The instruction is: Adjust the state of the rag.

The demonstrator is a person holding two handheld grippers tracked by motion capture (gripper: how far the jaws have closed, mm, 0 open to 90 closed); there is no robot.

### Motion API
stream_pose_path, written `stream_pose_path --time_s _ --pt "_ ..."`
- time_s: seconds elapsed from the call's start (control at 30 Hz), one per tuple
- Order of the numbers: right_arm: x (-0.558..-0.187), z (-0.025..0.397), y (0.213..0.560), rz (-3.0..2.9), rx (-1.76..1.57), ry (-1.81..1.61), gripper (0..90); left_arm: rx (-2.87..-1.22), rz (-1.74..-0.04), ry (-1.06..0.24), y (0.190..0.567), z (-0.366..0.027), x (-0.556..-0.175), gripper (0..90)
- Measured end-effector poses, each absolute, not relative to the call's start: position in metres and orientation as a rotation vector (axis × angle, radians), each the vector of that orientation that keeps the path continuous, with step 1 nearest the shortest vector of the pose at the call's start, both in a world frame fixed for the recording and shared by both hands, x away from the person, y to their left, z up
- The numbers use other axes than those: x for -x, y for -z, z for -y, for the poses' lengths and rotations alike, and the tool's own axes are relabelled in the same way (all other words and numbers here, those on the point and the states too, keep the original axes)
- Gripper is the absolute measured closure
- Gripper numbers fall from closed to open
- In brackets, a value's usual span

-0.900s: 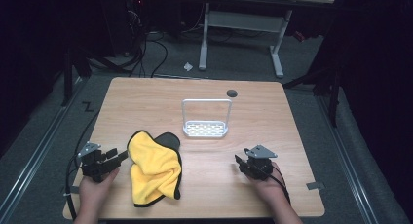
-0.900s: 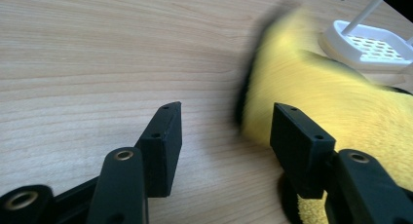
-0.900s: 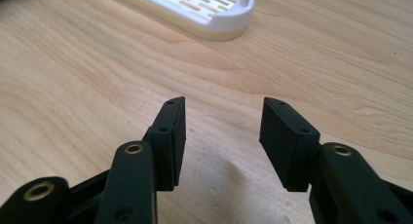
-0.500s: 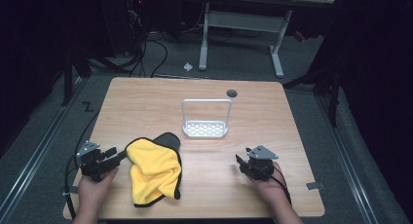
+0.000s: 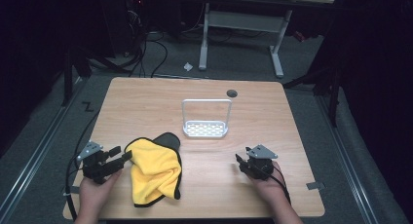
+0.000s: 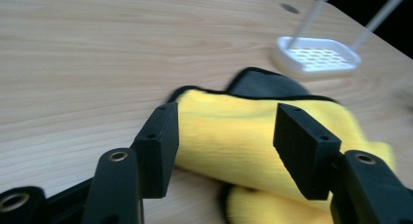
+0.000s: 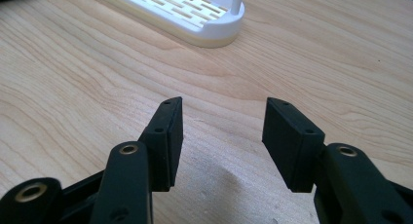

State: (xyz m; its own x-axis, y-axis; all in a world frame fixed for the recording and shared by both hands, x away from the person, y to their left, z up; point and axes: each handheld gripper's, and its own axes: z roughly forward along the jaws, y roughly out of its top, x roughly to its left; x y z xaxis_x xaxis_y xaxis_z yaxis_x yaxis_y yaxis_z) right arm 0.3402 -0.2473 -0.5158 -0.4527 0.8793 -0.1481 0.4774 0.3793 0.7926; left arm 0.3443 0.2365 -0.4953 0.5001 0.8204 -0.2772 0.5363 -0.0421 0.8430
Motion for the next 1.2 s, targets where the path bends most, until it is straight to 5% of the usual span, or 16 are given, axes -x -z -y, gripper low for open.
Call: stream_pose_path --time_s 0.3,0.53,0.73,0.87,1.2 --pt "-0.34 0.247 0.516 -2.081 -1.159 -0.93 48.7 -1.919 -0.977 -0.238 0.494 -0.171 -0.326 38.3" --pt "-0.339 0.245 0.517 -2.089 -1.15 -0.92 48.1 -2.161 -0.963 -0.288 0.518 -0.139 -0.327 35.8" --pt "-0.34 0.244 0.519 -2.096 -1.156 -0.917 48.3 -2.21 -0.925 -0.459 0.52 -0.133 -0.321 62.3" --pt "-0.34 0.243 0.518 -2.096 -1.152 -0.918 48.5 -2.211 -0.917 -0.492 0.518 -0.132 -0.319 71.3" --pt "-0.339 0.244 0.517 -2.091 -1.158 -0.927 48.2 -2.097 -0.883 -0.466 0.504 -0.13 -0.316 75.1"
